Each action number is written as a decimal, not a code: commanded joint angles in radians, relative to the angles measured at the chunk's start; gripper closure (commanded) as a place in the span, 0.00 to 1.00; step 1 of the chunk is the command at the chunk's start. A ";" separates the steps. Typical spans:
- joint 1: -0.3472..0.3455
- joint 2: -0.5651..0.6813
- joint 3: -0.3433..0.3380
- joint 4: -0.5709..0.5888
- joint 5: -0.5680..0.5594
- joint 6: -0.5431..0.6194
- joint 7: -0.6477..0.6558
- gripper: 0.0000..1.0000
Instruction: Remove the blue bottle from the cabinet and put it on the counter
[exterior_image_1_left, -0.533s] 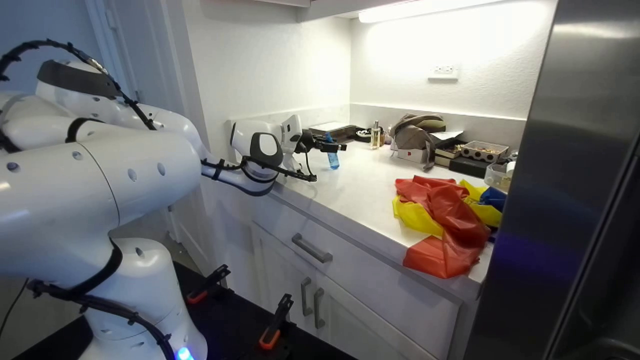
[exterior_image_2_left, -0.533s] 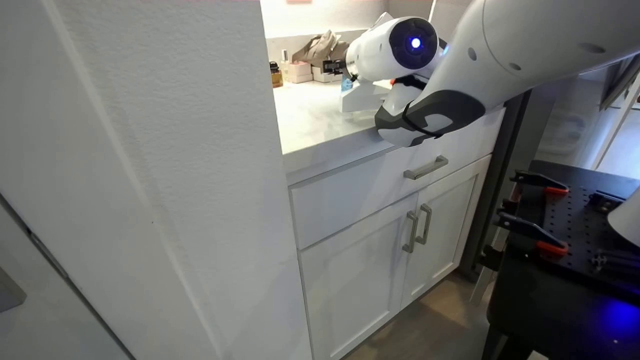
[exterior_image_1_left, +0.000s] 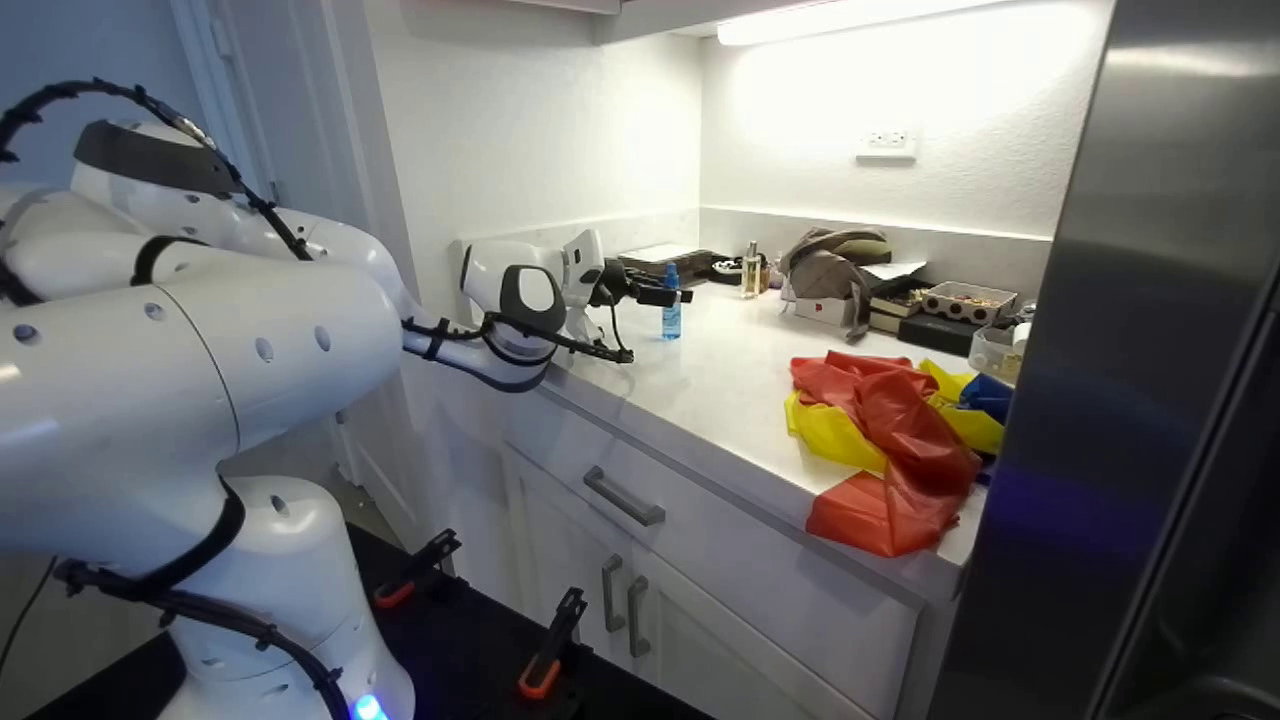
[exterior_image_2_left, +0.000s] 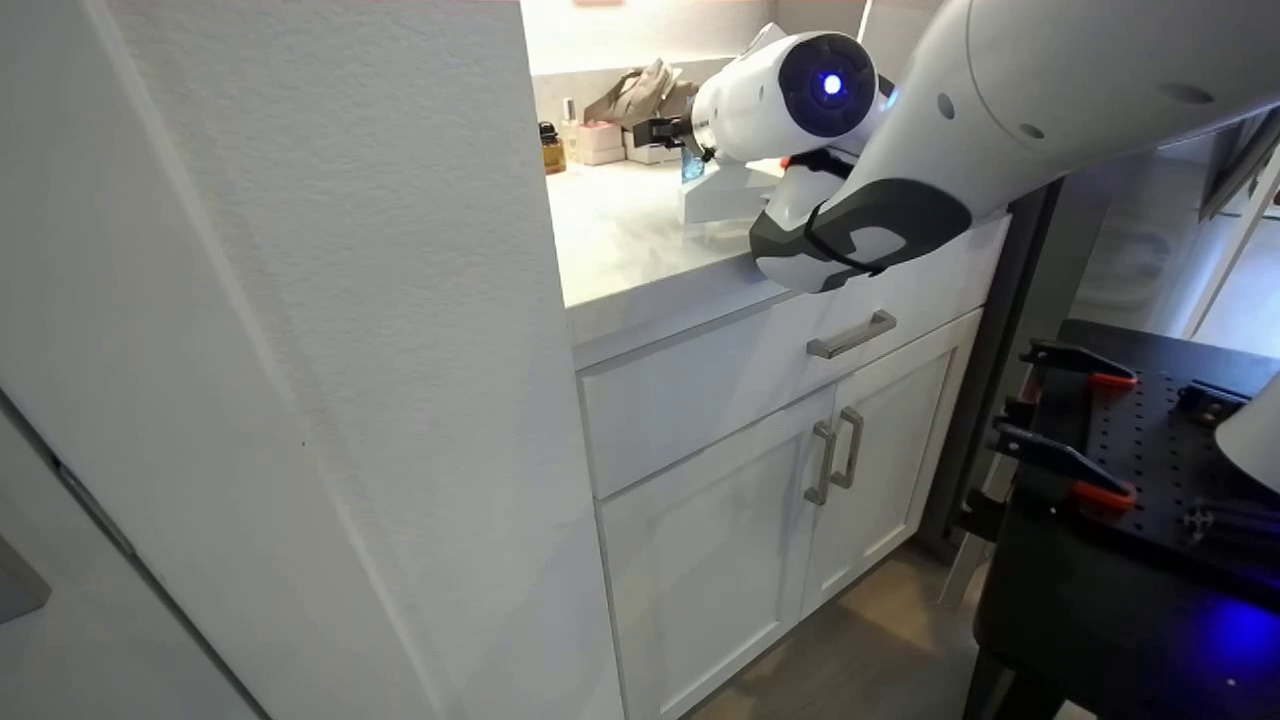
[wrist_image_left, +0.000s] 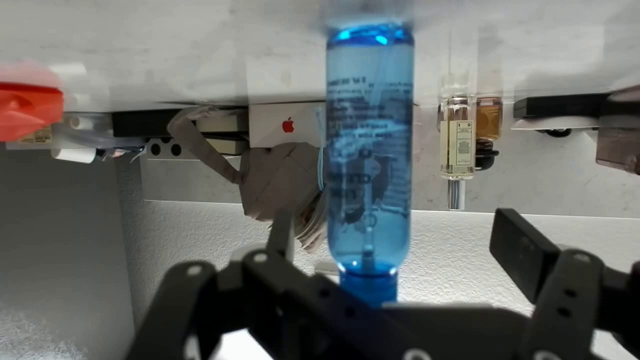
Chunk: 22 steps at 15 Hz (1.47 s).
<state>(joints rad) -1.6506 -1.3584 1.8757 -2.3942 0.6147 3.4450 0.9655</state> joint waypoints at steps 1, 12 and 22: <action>-0.106 -0.046 0.026 0.041 -0.015 0.106 0.021 0.00; 0.045 0.107 -0.168 0.056 -0.269 0.018 0.021 0.00; 0.049 0.151 -0.165 0.054 -0.281 0.017 0.007 0.00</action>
<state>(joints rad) -1.6027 -1.2143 1.7033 -2.3436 0.2997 3.4652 1.0076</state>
